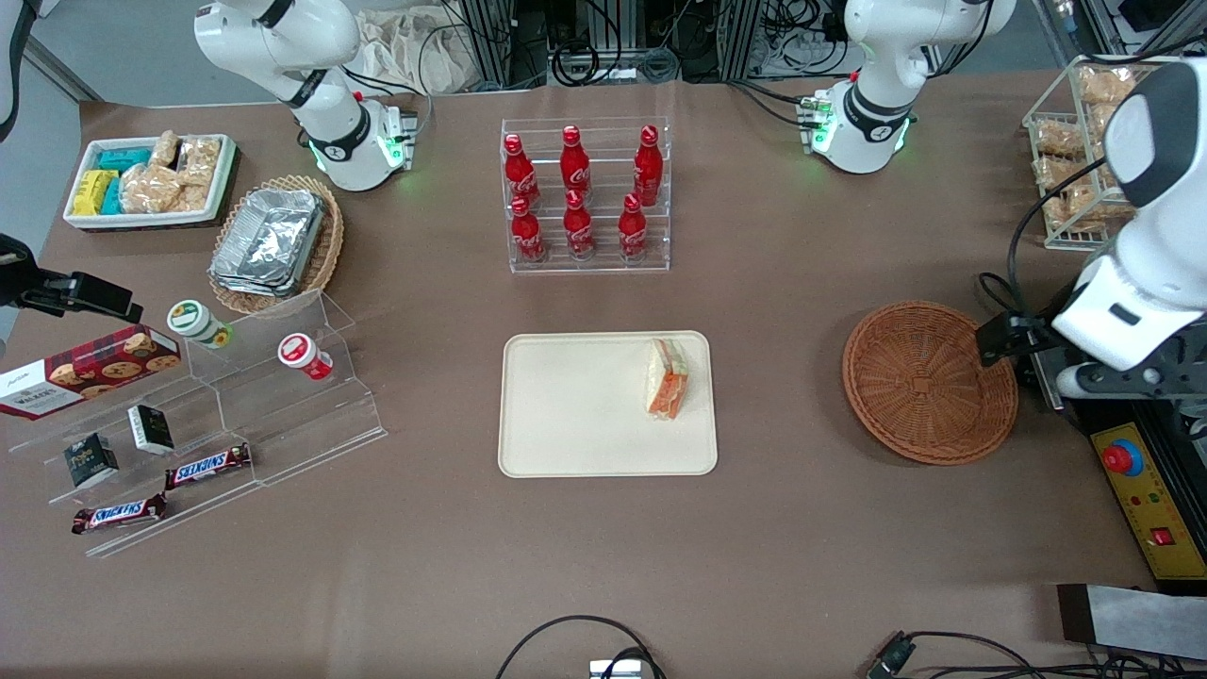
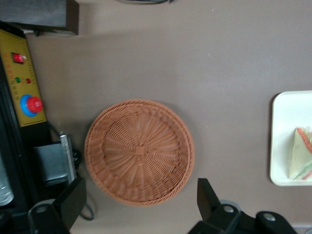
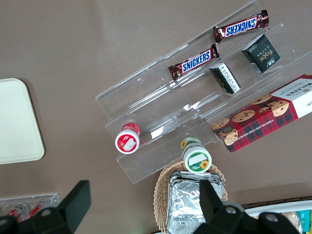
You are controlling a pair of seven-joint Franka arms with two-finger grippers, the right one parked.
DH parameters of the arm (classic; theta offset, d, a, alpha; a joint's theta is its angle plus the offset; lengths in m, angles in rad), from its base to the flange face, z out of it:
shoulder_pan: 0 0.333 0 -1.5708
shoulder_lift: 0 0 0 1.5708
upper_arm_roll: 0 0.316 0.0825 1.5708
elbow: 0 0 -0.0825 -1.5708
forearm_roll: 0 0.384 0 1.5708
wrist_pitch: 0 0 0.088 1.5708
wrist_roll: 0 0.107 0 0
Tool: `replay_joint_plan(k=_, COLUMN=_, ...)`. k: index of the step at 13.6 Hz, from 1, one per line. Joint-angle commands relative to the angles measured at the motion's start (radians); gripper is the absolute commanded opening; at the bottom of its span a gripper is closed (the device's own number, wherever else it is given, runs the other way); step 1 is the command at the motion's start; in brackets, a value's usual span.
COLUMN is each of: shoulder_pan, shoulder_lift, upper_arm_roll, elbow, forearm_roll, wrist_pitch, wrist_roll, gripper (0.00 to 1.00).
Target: Place sandwich from basket to tray
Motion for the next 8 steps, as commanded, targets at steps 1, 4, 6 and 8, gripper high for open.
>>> replay_joint_plan(k=1, shoulder_pan=-0.027, shoulder_lift=-0.065, upper_arm_roll=0.028, elbow=-0.019, forearm_roll=-0.021, wrist_pitch=-0.069, wrist_roll=0.046, gripper=1.00)
replay_joint_plan(k=4, shoulder_pan=-0.027, shoulder_lift=-0.079, upper_arm_roll=0.028, elbow=0.033, forearm_roll=-0.041, wrist_pitch=-0.172, wrist_roll=0.052, gripper=1.00)
replay_joint_plan(k=6, shoulder_pan=-0.025, shoulder_lift=-0.102, upper_arm_roll=0.028, elbow=0.043, forearm_roll=-0.055, wrist_pitch=-0.200, wrist_roll=0.048, gripper=1.00)
replay_joint_plan(k=8, shoulder_pan=-0.025, shoulder_lift=-0.122, upper_arm_roll=0.028, elbow=0.040, forearm_roll=-0.072, wrist_pitch=-0.205, wrist_roll=0.046, gripper=1.00)
